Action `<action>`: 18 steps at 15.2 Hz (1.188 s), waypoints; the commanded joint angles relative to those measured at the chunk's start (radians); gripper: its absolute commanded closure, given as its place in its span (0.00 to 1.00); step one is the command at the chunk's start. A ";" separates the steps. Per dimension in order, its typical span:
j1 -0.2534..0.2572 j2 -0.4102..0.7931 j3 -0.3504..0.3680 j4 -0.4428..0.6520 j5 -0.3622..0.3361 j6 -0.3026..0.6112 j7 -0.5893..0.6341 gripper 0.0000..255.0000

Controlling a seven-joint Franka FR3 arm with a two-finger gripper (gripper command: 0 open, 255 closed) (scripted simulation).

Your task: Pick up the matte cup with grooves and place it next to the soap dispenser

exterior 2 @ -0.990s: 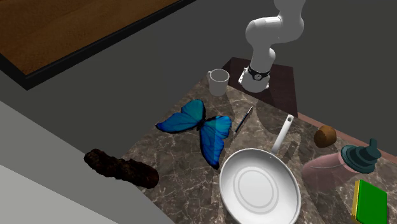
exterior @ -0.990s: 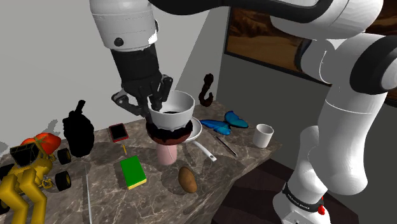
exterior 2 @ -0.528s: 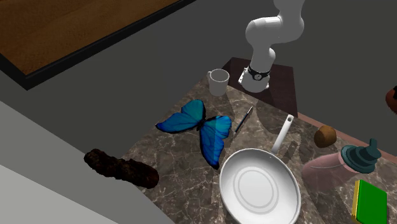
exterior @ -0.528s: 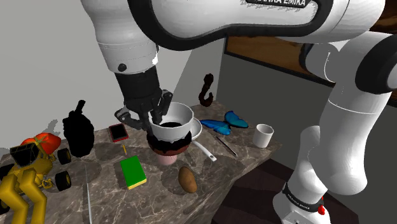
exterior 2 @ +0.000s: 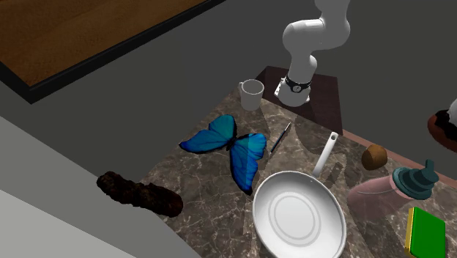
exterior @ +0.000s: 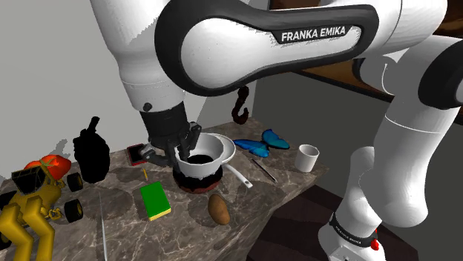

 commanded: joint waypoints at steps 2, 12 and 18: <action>-0.002 -0.005 -0.001 -0.046 0.001 0.043 0.003 1.00; -0.005 -0.003 -0.003 -0.178 -0.002 0.175 0.018 1.00; -0.005 0.010 -0.004 -0.243 -0.010 0.252 0.030 1.00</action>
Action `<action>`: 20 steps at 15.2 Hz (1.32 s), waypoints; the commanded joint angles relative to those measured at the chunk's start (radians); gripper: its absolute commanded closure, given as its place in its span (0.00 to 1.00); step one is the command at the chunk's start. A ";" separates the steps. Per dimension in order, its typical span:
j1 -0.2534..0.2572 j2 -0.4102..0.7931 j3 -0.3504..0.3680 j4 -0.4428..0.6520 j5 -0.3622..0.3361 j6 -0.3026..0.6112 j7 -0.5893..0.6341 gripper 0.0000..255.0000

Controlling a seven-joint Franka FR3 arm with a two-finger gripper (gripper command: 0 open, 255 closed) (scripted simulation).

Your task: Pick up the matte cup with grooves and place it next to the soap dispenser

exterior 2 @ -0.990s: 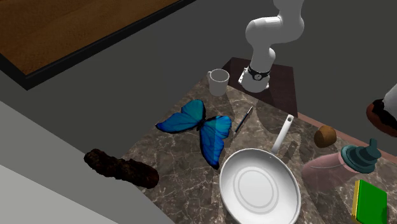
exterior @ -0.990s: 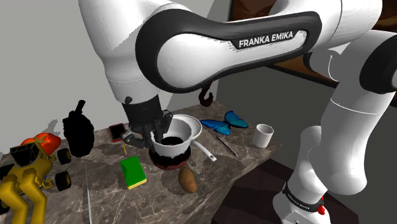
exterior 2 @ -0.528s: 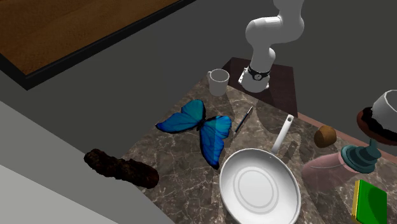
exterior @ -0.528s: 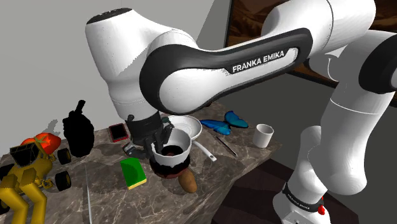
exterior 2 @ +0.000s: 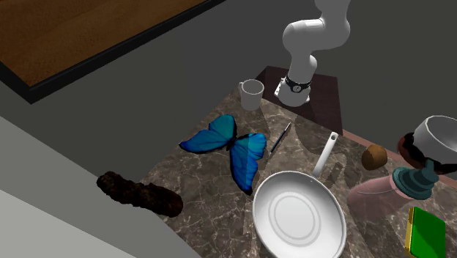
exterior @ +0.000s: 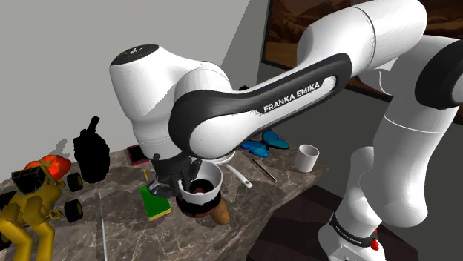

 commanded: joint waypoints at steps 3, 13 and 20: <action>0.001 0.010 0.000 -0.041 -0.006 0.051 0.010 1.00; 0.003 0.055 -0.004 -0.124 -0.032 0.173 0.038 1.00; 0.005 0.087 -0.007 -0.160 -0.051 0.237 0.056 1.00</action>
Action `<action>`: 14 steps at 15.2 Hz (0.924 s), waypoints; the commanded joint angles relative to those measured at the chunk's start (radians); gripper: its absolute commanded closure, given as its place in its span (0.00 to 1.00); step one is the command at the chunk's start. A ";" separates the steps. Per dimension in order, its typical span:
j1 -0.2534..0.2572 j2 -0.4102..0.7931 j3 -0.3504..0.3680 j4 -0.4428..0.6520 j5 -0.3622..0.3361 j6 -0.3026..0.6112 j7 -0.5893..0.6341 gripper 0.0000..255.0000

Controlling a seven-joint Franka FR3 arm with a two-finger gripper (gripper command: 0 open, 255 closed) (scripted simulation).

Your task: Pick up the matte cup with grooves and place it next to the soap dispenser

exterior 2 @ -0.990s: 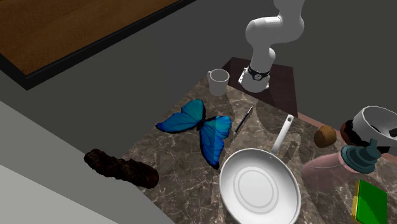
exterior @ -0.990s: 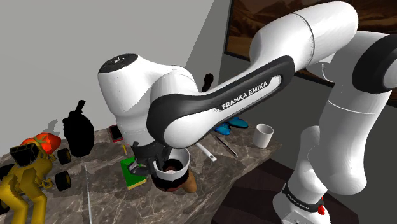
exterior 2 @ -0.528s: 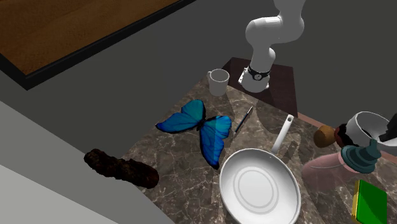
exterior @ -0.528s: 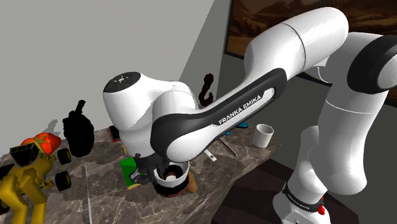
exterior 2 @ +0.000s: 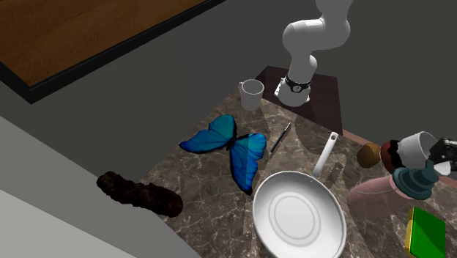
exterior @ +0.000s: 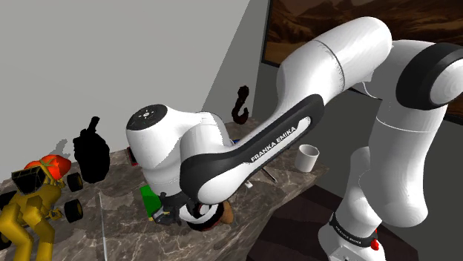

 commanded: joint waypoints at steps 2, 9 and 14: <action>0.000 0.006 -0.001 -0.005 -0.001 0.004 0.002 1.00; -0.001 0.003 -0.001 -0.010 0.000 0.005 0.001 0.00; 0.002 -0.014 0.005 0.039 0.013 -0.059 -0.007 0.00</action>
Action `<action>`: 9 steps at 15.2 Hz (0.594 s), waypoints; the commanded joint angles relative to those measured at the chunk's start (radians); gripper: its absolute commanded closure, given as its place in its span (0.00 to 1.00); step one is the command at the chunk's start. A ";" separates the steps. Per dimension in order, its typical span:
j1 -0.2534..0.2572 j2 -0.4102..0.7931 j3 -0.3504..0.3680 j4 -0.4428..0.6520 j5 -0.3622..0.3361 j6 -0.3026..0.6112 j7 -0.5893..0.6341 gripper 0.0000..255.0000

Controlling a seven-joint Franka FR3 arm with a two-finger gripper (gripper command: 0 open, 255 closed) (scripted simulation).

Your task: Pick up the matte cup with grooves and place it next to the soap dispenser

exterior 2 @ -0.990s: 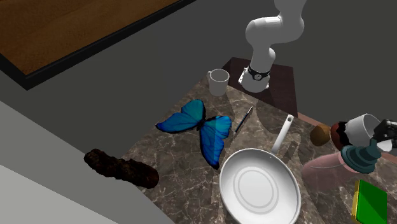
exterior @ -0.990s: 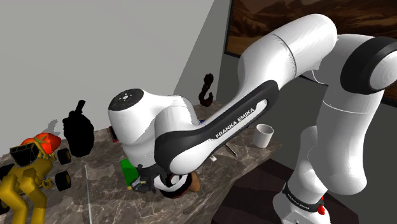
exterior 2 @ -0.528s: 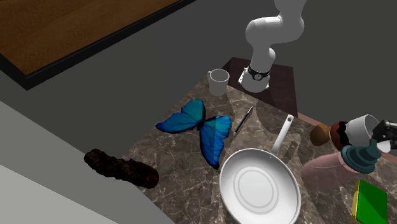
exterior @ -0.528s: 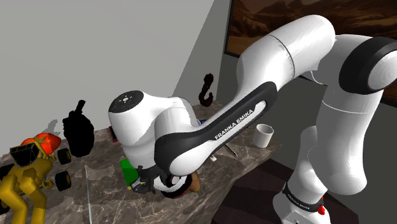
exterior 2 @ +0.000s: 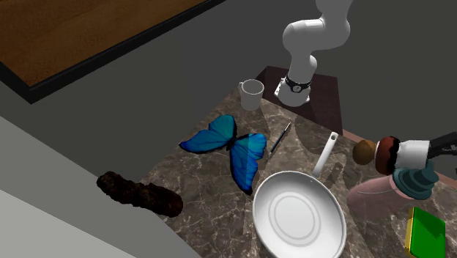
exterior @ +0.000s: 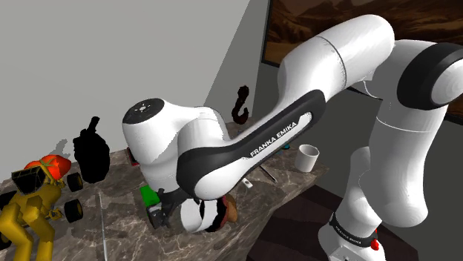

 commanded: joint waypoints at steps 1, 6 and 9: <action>0.003 -0.018 0.005 0.036 0.012 -0.054 -0.006 0.00; 0.004 -0.024 0.007 0.056 0.016 -0.079 -0.009 0.00; 0.004 -0.024 0.007 0.056 0.016 -0.079 -0.009 0.00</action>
